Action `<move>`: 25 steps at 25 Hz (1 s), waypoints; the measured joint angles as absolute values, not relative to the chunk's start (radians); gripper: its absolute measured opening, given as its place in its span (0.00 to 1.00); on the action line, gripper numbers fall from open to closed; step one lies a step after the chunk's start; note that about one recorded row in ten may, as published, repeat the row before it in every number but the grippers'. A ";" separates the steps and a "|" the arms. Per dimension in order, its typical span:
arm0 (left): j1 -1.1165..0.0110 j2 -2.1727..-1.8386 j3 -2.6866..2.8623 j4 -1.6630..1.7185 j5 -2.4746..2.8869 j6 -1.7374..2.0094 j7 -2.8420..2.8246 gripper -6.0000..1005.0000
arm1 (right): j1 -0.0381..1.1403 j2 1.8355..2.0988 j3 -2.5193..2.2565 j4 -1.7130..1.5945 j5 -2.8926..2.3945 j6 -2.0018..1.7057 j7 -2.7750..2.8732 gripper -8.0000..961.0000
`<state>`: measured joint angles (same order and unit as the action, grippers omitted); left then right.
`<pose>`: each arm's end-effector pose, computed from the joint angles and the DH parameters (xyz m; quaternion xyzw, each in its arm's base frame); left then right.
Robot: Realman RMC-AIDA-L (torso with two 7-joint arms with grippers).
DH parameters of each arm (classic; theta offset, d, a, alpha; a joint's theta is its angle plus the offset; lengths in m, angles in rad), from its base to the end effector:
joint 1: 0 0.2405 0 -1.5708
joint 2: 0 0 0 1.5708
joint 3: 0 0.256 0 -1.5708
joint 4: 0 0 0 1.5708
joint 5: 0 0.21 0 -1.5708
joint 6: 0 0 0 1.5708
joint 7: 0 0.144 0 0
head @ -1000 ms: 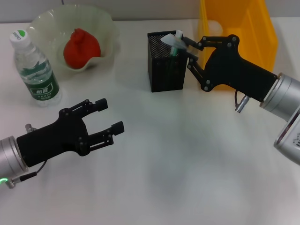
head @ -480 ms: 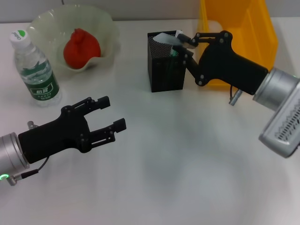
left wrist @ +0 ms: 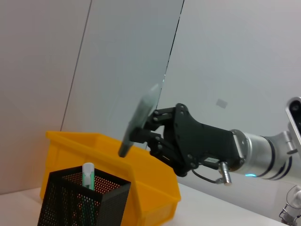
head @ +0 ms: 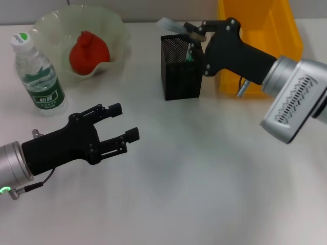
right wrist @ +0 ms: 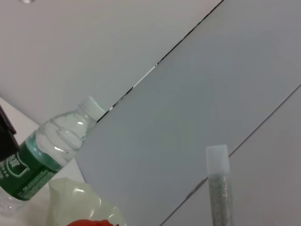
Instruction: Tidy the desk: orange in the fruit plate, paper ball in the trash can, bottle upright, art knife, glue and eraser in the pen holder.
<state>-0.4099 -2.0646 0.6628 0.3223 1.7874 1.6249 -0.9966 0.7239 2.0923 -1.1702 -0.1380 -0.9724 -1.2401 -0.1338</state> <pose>-0.2913 0.2706 -0.0284 -0.8952 -0.2082 -0.3591 0.1623 0.2052 0.3768 -0.0607 -0.8484 -0.2394 0.2211 0.4172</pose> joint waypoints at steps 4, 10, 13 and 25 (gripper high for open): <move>-0.410 -2.065 0.663 0.322 1.787 1.626 -0.997 0.80 | 0.746 2.092 -1.171 -0.133 -0.973 -1.212 -0.081 0.17; -0.406 -2.065 0.663 0.322 1.787 1.637 -0.994 0.80 | 0.794 2.092 -1.191 -0.127 -0.973 -1.144 0.149 0.19; -0.407 -2.065 0.663 0.322 1.787 1.639 -0.994 0.80 | 0.811 2.092 -1.205 -0.112 -0.968 -1.110 0.222 0.19; -0.404 -2.065 0.663 0.322 1.787 1.658 -0.989 0.80 | 0.818 2.092 -1.196 -0.099 -0.924 -1.095 0.403 0.22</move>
